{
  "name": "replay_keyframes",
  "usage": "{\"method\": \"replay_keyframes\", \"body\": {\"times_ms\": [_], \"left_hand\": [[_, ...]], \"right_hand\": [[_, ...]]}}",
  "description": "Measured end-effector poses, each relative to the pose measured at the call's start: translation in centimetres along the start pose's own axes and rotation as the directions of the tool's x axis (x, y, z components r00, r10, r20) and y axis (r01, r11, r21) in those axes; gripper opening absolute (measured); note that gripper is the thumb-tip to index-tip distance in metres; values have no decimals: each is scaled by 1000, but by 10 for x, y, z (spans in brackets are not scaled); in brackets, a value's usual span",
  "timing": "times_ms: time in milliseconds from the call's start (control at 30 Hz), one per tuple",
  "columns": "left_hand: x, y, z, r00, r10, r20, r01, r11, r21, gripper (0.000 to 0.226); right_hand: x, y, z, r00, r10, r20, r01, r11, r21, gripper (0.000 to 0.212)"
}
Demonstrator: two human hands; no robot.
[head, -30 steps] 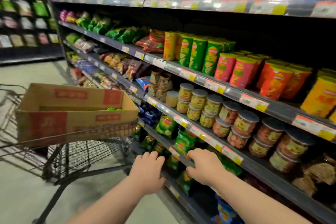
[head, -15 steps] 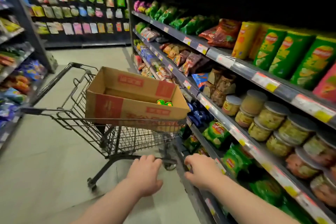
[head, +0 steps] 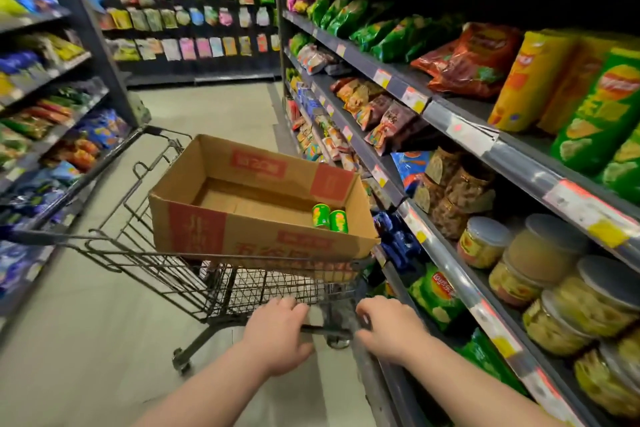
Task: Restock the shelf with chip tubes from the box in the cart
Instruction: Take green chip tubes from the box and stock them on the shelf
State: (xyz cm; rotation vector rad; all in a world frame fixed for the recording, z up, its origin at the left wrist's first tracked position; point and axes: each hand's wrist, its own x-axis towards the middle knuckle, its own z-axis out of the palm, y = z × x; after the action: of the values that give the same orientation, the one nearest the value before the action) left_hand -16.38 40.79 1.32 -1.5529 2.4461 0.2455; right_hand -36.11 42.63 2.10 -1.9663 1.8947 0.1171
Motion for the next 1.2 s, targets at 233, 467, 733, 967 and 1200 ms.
{"method": "replay_keyframes", "body": {"times_ms": [233,467,733,967,1200], "left_hand": [[30,-12,1,998,-49,40,50,998,-33,59],[82,-31,-7,998,21,63,-17,998,-56,58],[164,-88,-33,992,125,23,-124,991,-39,58],[227,-167,-54,987,155,42,-152,987,-54,60],[261,-202,-48,976,177,128,-171,984,-59,63]], "right_hand": [[40,5,0,998,-27,50,25,999,34,38],[82,10,-7,998,16,68,-19,999,46,40],[160,-8,-32,991,113,66,-116,992,46,39],[239,-48,-47,981,183,66,-186,982,45,42],[276,-53,-47,957,255,136,-261,965,28,46]]}}
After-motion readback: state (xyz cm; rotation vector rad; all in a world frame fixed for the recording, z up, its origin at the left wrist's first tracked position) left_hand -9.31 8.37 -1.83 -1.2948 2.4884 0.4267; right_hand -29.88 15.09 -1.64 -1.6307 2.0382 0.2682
